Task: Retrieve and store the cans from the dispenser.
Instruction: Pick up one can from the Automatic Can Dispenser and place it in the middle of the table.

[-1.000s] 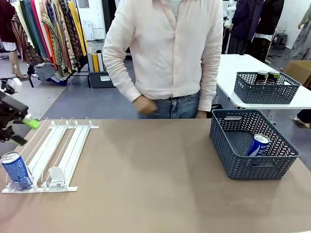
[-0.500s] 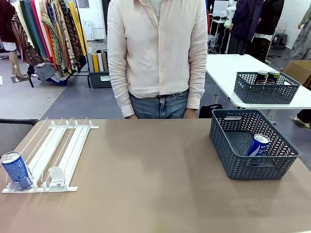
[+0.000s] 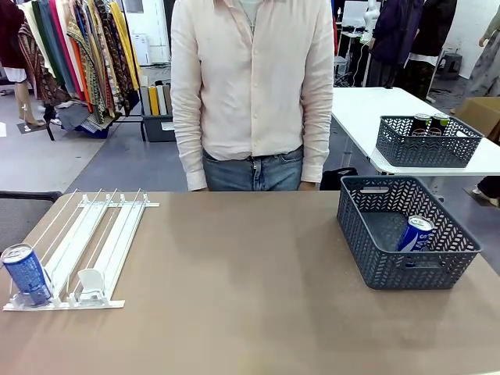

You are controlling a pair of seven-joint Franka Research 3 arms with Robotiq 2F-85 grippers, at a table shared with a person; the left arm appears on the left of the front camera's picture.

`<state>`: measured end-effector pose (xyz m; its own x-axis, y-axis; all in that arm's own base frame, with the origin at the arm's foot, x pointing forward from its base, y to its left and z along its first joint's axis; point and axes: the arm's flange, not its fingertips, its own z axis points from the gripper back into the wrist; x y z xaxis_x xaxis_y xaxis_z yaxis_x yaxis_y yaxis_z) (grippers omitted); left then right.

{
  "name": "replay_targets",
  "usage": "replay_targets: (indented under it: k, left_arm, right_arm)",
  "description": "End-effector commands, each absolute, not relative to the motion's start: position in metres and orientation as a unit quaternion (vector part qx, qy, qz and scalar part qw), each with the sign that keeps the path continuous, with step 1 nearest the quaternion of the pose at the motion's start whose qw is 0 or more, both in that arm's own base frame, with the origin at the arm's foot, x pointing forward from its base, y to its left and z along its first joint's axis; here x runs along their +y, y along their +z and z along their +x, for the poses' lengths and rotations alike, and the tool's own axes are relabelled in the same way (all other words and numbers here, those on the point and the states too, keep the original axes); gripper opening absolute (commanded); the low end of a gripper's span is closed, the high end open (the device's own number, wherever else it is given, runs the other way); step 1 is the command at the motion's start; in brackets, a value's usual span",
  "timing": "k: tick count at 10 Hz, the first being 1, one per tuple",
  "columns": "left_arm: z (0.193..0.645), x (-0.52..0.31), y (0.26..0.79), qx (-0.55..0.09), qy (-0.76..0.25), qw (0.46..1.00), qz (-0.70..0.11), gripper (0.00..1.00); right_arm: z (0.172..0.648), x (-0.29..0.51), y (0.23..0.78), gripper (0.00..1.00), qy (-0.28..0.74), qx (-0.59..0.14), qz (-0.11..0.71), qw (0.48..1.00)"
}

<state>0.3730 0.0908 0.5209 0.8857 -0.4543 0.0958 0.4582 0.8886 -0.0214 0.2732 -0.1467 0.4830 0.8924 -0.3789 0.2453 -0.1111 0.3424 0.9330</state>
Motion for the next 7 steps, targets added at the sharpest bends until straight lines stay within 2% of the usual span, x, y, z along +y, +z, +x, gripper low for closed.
replay_targets:
  k: [1,2,4,5,7]
  left_arm:
    - [0.373,0.089,0.521,-0.046,-0.235,0.971,-0.019,1.0]
    - [0.377,0.077,0.514,-0.039,-0.178,0.982,-0.043,1.0]
    - [0.36,0.058,0.502,-0.04,-0.042,0.998,-0.034,1.0]
    - [0.352,0.056,0.495,-0.049,-0.004,0.999,-0.014,1.0]
    - [0.341,0.052,0.478,-0.06,0.025,0.997,-0.031,1.0]
  right_arm:
    - [0.277,-0.145,0.484,1.0,-0.075,-0.23,0.575,0.781]
    - [0.277,-0.145,0.484,1.0,-0.075,-0.23,0.575,0.781]
    - [0.277,-0.145,0.484,1.0,-0.075,-0.23,0.575,0.781]
    - [0.277,-0.145,0.484,1.0,-0.075,-0.23,0.575,0.781]
    - [0.277,-0.145,0.484,1.0,-0.075,-0.23,0.575,0.781]
